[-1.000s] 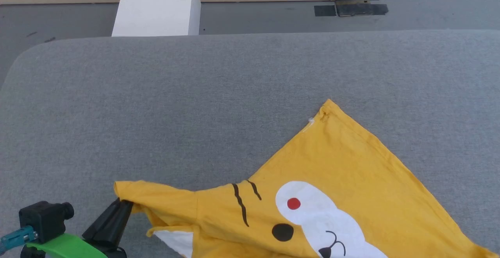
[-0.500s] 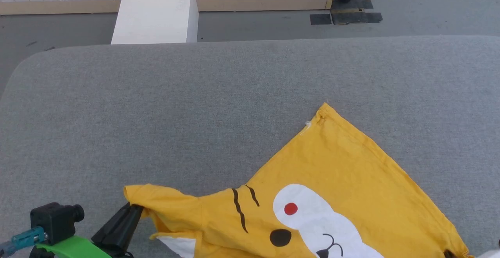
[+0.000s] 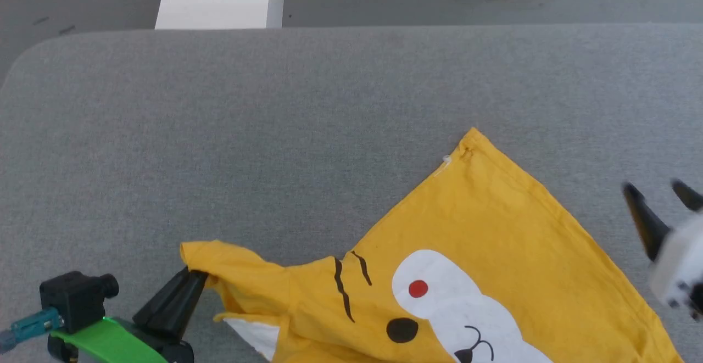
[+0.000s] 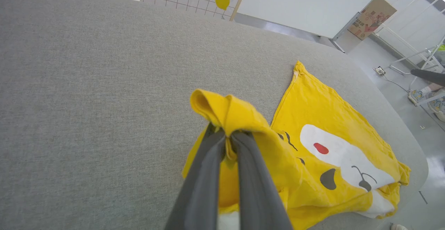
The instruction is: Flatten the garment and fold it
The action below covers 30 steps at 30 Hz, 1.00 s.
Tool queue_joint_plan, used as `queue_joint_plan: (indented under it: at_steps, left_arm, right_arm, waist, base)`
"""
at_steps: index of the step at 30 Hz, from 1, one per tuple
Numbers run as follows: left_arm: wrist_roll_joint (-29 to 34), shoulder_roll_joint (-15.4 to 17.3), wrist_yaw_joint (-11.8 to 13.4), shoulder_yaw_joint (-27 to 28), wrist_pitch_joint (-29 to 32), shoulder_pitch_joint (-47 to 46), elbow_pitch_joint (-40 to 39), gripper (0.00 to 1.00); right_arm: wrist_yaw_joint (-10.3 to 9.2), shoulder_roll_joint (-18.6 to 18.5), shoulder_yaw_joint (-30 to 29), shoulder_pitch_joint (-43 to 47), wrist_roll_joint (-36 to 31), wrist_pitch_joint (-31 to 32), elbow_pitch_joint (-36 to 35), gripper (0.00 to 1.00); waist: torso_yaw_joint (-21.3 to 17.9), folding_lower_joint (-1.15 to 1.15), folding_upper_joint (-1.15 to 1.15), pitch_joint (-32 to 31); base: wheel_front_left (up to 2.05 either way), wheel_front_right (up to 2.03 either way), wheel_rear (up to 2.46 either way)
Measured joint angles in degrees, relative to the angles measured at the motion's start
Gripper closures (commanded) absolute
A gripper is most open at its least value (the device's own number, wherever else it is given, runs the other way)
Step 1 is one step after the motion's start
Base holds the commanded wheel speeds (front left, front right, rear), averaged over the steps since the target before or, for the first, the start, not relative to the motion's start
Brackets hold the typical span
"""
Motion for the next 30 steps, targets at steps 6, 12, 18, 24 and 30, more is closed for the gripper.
queue_joint_plan:
  at_steps: [6, 12, 18, 24, 30]
  left_arm:
    - [0.7, -0.3, -2.7, -0.7, 0.4, -3.9, 0.4, 1.00]
    - [0.9, -1.4, -4.8, -2.0, 1.4, -7.2, 1.7, 1.00]
    - [0.9, -2.4, -5.8, -2.6, 1.5, -8.4, 3.3, 1.00]
    - [0.9, -2.9, -6.6, -2.9, 1.5, -9.1, 4.4, 1.00]
    - [0.9, -3.0, -6.8, -3.0, 1.4, -9.6, 5.0, 1.00]
  right_arm:
    - [-0.01, -0.4, 8.9, -12.5, -3.5, -1.9, 14.3, 0.00]
    - [0.00, -1.6, 14.3, -20.6, -6.1, -2.0, 26.1, 0.00]
    - [0.00, -2.8, 16.9, -24.4, -6.8, -0.9, 32.9, 0.00]
    - [-0.01, -3.6, 17.6, -26.8, -7.3, -1.0, 37.2, 0.00]
    - [0.00, -3.5, 18.1, -28.4, -7.6, -0.5, 38.7, 1.00]
  waist:
    - [1.6, 0.00, 0.00, 3.2]
    - [4.8, 0.00, 0.00, 5.5]
    - [8.1, 0.01, 0.00, 7.3]
    - [10.2, 0.01, 0.00, 8.9]
    - [10.8, 0.01, 0.00, 9.2]
  base:
    - [0.00, 0.00, 0.00]
    - [0.00, 0.00, 0.00]
    - [0.00, 0.00, 0.00]
    - [0.00, 0.00, 0.00]
    - [0.00, 0.00, 0.00]
